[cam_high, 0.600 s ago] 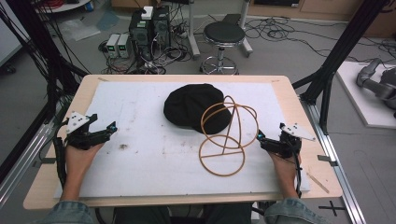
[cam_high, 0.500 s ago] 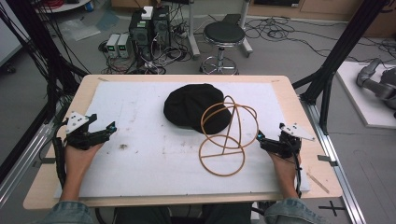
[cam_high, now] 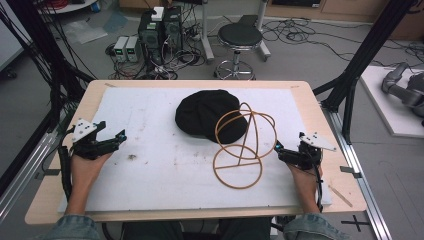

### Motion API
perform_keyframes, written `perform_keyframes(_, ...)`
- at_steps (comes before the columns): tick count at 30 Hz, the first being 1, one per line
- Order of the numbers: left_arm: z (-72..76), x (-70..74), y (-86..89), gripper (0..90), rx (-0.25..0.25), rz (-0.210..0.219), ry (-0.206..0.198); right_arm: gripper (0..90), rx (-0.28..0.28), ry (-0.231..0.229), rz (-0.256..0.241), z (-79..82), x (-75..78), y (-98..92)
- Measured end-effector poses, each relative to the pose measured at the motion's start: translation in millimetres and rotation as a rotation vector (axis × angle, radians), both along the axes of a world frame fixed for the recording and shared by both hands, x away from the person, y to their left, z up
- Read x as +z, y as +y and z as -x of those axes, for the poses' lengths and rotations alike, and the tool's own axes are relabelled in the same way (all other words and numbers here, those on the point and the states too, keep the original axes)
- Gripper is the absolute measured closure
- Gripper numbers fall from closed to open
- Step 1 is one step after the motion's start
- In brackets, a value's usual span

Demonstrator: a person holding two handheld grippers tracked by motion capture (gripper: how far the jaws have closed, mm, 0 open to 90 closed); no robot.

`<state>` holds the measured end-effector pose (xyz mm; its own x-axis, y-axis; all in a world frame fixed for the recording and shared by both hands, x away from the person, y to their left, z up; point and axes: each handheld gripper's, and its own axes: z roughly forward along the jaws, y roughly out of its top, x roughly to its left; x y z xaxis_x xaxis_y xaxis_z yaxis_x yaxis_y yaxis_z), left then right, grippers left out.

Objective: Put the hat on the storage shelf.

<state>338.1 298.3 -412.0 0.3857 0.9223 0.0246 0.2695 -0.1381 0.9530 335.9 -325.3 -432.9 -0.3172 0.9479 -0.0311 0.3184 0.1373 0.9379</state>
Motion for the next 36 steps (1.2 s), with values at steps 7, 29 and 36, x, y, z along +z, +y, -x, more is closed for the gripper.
perform_keyframes(7,-2.9,0.6,-4.5,20.4,-0.014,-0.006,-0.004,5.5,-0.005,0.003,0.01,1.5,0.5,-0.6)
perform_keyframes(29,-34.7,25.9,-41.8,20.2,-0.119,-0.004,-0.021,5.7,-0.021,-0.003,-0.003,9.5,4.6,-3.3)
perform_keyframes(36,-60.3,34.8,-64.1,20.4,-0.182,-0.007,-0.006,6.3,-0.017,-0.011,-0.004,9.7,5.1,-2.0)
